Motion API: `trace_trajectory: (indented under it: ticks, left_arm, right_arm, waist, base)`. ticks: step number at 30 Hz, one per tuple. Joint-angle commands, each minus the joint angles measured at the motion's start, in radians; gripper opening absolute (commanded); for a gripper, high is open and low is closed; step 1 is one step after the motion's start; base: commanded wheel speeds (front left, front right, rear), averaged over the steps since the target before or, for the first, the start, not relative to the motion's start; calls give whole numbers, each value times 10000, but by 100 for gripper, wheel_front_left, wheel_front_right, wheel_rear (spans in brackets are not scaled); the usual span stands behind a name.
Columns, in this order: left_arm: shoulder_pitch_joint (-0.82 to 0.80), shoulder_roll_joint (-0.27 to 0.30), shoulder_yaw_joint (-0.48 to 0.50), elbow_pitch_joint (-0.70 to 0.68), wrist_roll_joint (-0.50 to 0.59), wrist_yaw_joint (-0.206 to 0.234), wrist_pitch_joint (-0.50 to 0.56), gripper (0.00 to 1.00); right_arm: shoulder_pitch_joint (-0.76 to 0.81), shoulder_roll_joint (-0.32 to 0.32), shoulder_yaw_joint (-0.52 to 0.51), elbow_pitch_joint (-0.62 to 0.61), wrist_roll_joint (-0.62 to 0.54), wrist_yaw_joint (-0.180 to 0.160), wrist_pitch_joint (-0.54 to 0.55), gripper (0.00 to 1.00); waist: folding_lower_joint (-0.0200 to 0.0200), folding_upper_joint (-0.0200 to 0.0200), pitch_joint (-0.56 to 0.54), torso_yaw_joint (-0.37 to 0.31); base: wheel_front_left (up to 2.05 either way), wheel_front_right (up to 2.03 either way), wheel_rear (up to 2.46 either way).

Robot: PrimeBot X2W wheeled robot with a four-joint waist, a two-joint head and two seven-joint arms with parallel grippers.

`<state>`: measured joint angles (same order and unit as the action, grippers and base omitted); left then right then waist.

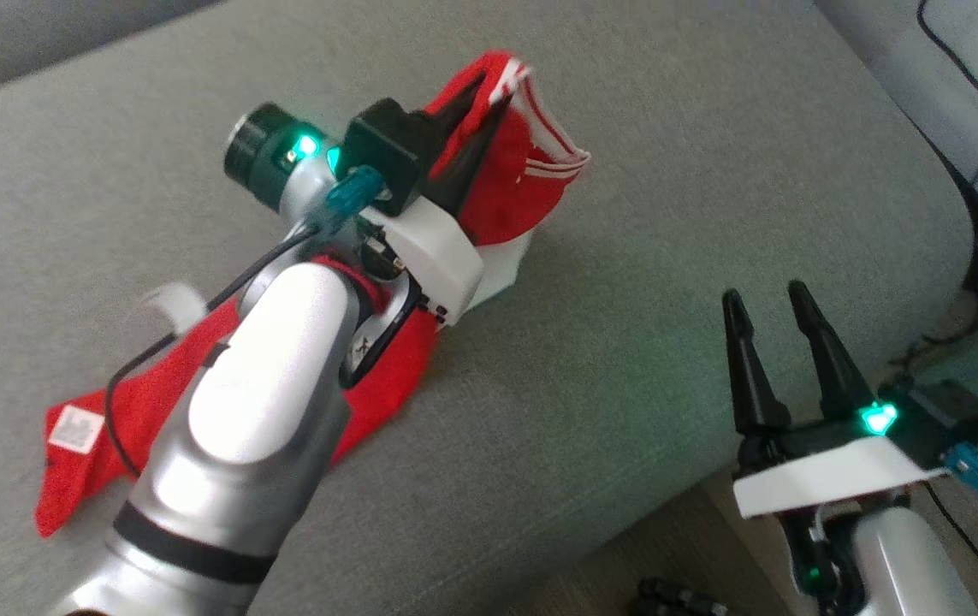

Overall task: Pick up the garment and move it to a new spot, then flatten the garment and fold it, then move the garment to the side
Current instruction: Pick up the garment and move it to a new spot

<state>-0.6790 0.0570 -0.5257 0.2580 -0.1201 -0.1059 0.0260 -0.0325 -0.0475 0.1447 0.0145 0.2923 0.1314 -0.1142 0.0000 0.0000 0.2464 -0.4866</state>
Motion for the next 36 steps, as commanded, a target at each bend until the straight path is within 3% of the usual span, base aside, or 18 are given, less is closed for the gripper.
trace_trajectory:
  ticks: [1, 10, 11, 12, 18, 21, 26, 36]
  left_arm:
    - [-509, 51, 167, 143, -69, -5, 124, 0]
    - [-836, -45, -475, 3207, -692, -107, -74, 1]
    - [-839, -53, -570, 3316, -857, -123, -184, 64]
    - [-853, -58, -702, 3381, -973, -131, -290, 100]
    - [-623, -65, -1523, 3000, -1804, -114, -926, 100]
    - [-320, -66, -1820, 2488, -2127, 118, -1348, 100]
    - [435, 50, -1447, 1679, -2367, 950, -2075, 100]
    - [2221, 1125, 318, 143, -2844, 2486, -2765, 100]
  right_arm:
    - [-505, -29, 305, -279, 102, -7, -187, 100]
    - [-1026, -28, 695, 274, 408, -7, -550, 100]
    - [-1041, -28, 670, 326, 400, -7, -562, 100]
    - [-1058, -28, 652, 370, 389, -7, -563, 100]
    - [-1088, -28, 546, 506, 208, -7, -481, 100]
    - [-1049, -28, 395, 447, 16, -7, -357, 100]
    - [-911, -28, 147, 236, -321, -7, -50, 100]
    - [-453, -28, -377, -192, -868, -7, 672, 100]
  waist:
    - [0, 0, 542, -357]
    - [0, 0, 885, -288]
    - [0, 0, 857, -202]
    - [0, 0, 821, -109]
    - [0, 0, 380, 532]
    - [0, 0, 109, 1080]
    - [0, 0, -290, 2025]
    - [0, 0, -1090, 3634]
  base:
    - [0, 0, 0]
    - [0, 0, 0]
    - [0, 0, 0]
    - [0, 0, 0]
    - [0, 0, 0]
    - [0, 0, 0]
    - [0, 0, 0]
    - [0, 0, 0]
